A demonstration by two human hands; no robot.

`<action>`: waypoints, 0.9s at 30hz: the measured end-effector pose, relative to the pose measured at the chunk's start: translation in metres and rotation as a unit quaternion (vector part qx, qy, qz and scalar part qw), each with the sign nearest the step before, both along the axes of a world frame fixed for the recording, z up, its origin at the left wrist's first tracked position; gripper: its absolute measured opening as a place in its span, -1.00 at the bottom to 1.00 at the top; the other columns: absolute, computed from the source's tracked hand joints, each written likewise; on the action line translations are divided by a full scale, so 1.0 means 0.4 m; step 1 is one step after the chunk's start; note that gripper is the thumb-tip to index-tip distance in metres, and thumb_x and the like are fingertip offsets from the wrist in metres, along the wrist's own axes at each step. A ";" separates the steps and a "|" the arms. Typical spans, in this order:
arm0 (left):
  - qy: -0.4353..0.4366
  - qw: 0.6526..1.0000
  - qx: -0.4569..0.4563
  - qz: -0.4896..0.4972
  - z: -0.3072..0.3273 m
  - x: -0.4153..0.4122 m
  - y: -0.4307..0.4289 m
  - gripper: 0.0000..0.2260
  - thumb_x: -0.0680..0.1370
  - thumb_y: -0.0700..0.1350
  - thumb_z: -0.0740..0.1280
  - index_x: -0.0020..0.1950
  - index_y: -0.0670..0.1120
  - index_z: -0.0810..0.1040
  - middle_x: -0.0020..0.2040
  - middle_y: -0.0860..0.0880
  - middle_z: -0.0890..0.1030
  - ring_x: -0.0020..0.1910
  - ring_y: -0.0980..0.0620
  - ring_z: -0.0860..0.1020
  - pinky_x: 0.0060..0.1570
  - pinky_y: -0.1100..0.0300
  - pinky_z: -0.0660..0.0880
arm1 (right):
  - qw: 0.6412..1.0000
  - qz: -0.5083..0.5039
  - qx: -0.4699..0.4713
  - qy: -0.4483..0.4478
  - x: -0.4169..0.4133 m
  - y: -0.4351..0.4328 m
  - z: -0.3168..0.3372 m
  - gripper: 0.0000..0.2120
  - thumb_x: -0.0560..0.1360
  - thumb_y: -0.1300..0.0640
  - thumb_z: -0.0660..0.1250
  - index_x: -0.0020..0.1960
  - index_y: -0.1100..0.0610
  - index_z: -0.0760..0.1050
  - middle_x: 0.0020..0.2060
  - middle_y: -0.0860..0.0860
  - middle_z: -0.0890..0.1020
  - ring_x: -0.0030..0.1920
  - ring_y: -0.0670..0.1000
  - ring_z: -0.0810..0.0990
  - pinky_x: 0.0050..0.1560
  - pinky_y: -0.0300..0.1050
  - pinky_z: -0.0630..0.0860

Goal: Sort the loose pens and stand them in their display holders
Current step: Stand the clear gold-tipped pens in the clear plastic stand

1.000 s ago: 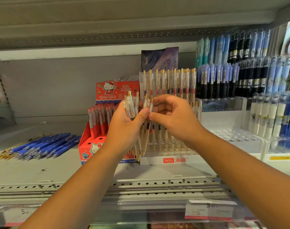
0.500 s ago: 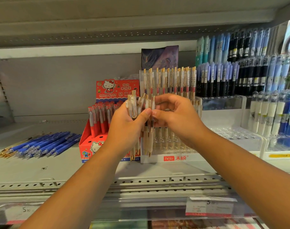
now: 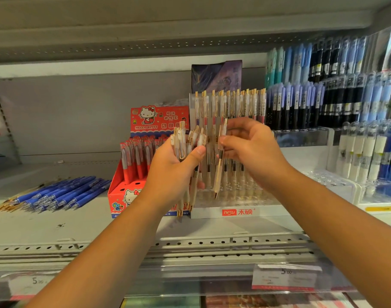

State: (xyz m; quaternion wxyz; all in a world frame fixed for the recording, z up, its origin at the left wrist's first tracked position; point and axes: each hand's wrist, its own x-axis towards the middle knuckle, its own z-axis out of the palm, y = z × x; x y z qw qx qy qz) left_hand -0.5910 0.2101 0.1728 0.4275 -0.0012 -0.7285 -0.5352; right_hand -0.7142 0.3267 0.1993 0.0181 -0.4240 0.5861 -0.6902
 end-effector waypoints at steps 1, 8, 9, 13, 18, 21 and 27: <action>0.009 1.000 0.009 -0.001 0.001 0.000 0.000 -0.86 0.61 -0.15 0.34 0.14 0.02 0.59 -0.08 0.07 0.70 -0.21 0.04 0.67 -0.43 0.10 0.59 | 1.000 -0.007 0.006 0.024 0.004 -0.003 -0.004 -0.76 0.50 0.26 0.41 0.13 0.08 0.50 -0.06 0.04 0.66 -0.06 0.01 0.68 -0.15 -0.14 0.65; 0.040 0.998 0.011 0.038 0.001 -0.003 -0.009 -0.83 0.61 -0.12 0.34 0.17 0.07 0.58 0.00 0.03 0.70 -0.04 -0.06 0.68 -0.34 -0.01 0.63 | 0.989 -0.086 -0.039 0.118 0.020 -0.016 -0.007 -0.65 0.48 0.15 0.46 0.17 -0.02 0.39 -0.09 -0.03 0.64 -0.07 -0.08 0.65 -0.04 -0.01 0.66; 0.040 0.998 0.012 0.040 0.002 -0.003 -0.008 -0.83 0.61 -0.12 0.34 0.17 0.07 0.58 -0.01 0.04 0.70 -0.06 -0.03 0.68 -0.36 0.00 0.63 | 0.986 -0.098 -0.048 0.125 0.020 -0.017 -0.004 -0.64 0.48 0.15 0.47 0.18 -0.04 0.39 -0.11 -0.04 0.64 -0.09 -0.07 0.65 -0.07 0.00 0.66; 0.039 0.998 0.032 0.047 0.004 -0.002 -0.007 -0.83 0.61 -0.12 0.35 0.20 0.01 0.57 -0.03 0.01 0.70 -0.15 -0.05 0.69 -0.42 0.04 0.62 | 0.982 -0.109 -0.057 0.141 0.018 -0.027 0.007 -0.71 0.49 0.14 0.46 0.11 -0.05 0.42 -0.14 -0.06 0.62 -0.13 -0.08 0.66 -0.22 -0.07 0.68; 0.042 0.997 0.033 0.047 0.003 -0.002 -0.006 -0.84 0.61 -0.13 0.34 0.18 0.04 0.58 -0.06 0.02 0.70 -0.16 -0.03 0.69 -0.44 0.08 0.61 | 0.978 -0.118 -0.015 0.169 0.014 -0.047 0.003 -0.74 0.47 0.12 0.48 0.07 -0.02 0.45 -0.16 -0.08 0.61 -0.15 -0.08 0.66 -0.22 -0.11 0.67; 0.041 0.997 0.031 0.049 0.003 -0.001 -0.006 -0.83 0.61 -0.12 0.34 0.19 0.02 0.58 -0.04 0.05 0.69 -0.12 0.02 0.69 -0.43 0.09 0.61 | 0.980 -0.111 -0.016 0.165 0.011 -0.047 0.000 -0.75 0.46 0.13 0.49 0.02 -0.02 0.46 -0.18 -0.06 0.61 -0.17 -0.08 0.66 -0.25 -0.14 0.66; 0.047 0.998 0.027 0.042 0.004 0.001 -0.002 -0.84 0.61 -0.14 0.34 0.17 0.01 0.58 -0.06 0.00 0.69 -0.17 -0.01 0.68 -0.43 0.06 0.62 | 0.983 -0.084 0.009 0.163 0.014 -0.050 -0.007 -0.75 0.44 0.17 0.50 -0.08 -0.06 0.46 -0.20 -0.01 0.62 -0.19 -0.06 0.66 -0.33 -0.24 0.62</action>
